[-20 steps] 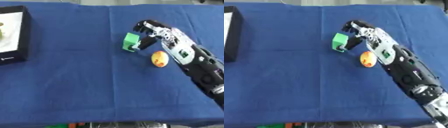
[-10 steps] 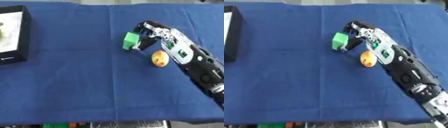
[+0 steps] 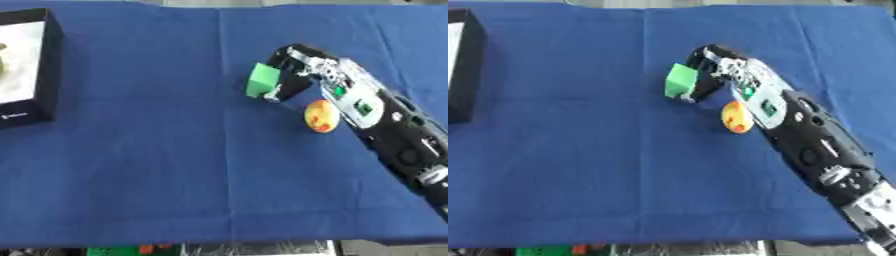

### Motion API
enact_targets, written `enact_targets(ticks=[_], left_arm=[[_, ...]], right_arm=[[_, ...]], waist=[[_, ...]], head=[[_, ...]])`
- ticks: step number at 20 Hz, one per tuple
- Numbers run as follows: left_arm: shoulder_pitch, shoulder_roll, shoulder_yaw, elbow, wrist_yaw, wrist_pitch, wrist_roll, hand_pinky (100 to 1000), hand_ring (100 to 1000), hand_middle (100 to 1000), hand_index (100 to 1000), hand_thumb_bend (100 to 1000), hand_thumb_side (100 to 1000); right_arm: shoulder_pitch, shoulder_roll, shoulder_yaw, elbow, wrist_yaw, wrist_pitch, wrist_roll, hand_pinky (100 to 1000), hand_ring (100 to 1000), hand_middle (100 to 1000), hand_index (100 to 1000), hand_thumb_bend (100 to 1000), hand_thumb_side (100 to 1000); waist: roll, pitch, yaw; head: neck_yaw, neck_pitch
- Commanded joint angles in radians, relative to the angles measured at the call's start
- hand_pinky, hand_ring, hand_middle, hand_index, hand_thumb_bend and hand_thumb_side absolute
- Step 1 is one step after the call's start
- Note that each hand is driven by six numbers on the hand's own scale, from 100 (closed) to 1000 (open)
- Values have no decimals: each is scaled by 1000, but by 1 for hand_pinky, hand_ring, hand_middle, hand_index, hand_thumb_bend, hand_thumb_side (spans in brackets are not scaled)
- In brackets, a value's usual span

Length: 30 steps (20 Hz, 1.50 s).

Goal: Pick up the objects with one hand, pass them to the other hand, and then place them into the box on the other side of the table.

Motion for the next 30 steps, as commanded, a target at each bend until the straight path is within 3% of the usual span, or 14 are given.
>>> enact_targets(ticks=[1, 4, 8, 14, 22, 30], left_arm=[[-9, 18, 4, -15, -6, -1, -3, 776, 755, 760, 701, 199, 656], [-8, 17, 5, -15, -6, -1, -3, 777, 756, 760, 701, 193, 659], [-7, 17, 4, -13, -6, -1, -4, 778, 756, 761, 701, 188, 663], [-7, 18, 5, -13, -5, -2, -4, 779, 756, 761, 701, 187, 662], [-6, 22, 6, -15, -4, -2, -4, 781, 756, 761, 701, 182, 662], [-19, 41, 6, -33, 1, -7, -10, 779, 756, 759, 701, 183, 646]], right_arm=[[-8, -23, -14, -11, -7, 0, -4, 795, 815, 707, 763, 562, 230], [-6, -25, -14, -16, -12, 5, -10, 791, 808, 667, 736, 539, 218], [-4, -27, -14, -23, -17, 11, -18, 786, 793, 612, 690, 441, 200], [-2, -29, -11, -41, -33, 12, -21, 781, 765, 555, 642, 417, 101], [13, -34, -16, -75, -82, 25, -51, 765, 731, 500, 577, 359, 100], [47, -42, -42, -182, -165, 64, -116, 737, 704, 489, 558, 309, 100]], waist=[[5, -13, 1], [6, -13, 0], [5, -13, -1], [6, -15, -2], [7, -18, -4], [12, -25, -10]], head=[[-3, -2], [-3, -2], [-4, -2], [-3, -2], [0, -2], [4, -2]])
